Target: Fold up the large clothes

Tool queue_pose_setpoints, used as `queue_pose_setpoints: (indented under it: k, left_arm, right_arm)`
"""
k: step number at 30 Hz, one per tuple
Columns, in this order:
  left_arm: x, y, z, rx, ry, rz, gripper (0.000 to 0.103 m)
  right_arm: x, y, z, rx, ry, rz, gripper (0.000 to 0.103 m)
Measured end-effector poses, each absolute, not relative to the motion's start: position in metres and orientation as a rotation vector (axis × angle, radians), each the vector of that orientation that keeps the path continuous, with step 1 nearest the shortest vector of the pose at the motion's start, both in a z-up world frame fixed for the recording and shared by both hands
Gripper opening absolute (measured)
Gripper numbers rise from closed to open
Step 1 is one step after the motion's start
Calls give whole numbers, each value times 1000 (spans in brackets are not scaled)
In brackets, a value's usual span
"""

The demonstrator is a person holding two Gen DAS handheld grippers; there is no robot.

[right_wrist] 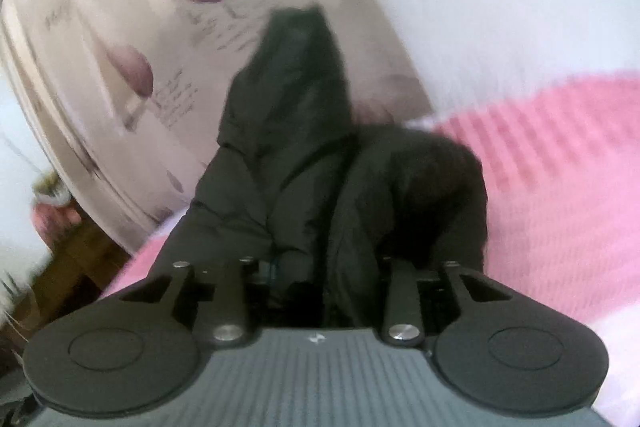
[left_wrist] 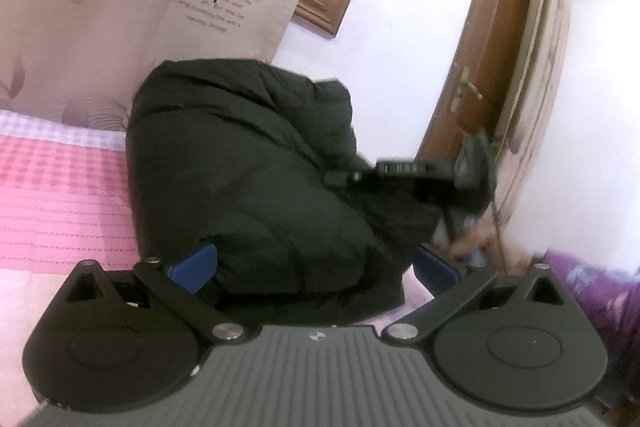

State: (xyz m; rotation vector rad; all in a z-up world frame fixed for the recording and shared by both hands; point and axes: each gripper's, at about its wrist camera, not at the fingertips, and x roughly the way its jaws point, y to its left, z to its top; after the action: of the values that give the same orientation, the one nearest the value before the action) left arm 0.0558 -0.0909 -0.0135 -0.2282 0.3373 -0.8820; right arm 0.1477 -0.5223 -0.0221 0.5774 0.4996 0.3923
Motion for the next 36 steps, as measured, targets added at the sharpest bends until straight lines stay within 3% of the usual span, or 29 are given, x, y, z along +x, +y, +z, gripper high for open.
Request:
queue_pose_setpoints:
  k: [5,13,24,26,28,29,31,32,33,36]
  left_arm:
    - [61,-99,-1,-168,271,-872,103]
    - [97,-100,22,-275,271,-836,103]
    - [114,-159,5,-55,296,-820,103]
    - [112,-158,2,-50,293,-808,103]
    - [113,-156,1,-60,296,-802,103]
    - [114,-156,0,-65,297,-799,103]
    - [114,-155,1,-59,296,-787,103]
    - [114,-155,2,-58,295,-779,103]
    - [113,-153,3,-61,291,-770,103]
    - [119,-143,4,-116,284,-740,103]
  right_arm:
    - [137,-534,-57,701,476,373,45]
    - [118,-511,-37,536,482,287,54]
    - [57,-507,-1,403,443,223,57]
    - [48,-505,4,434,478,244,61]
    - [42,-499,7,454,515,257,73]
    - [40,-496,7,462,524,270,73]
    - [41,-486,4,450,551,278,66]
    - [43,-479,3,421,554,273,55]
    - [44,-472,3,387,547,272,38]
    - [50,-463,12,386,463,292,27]
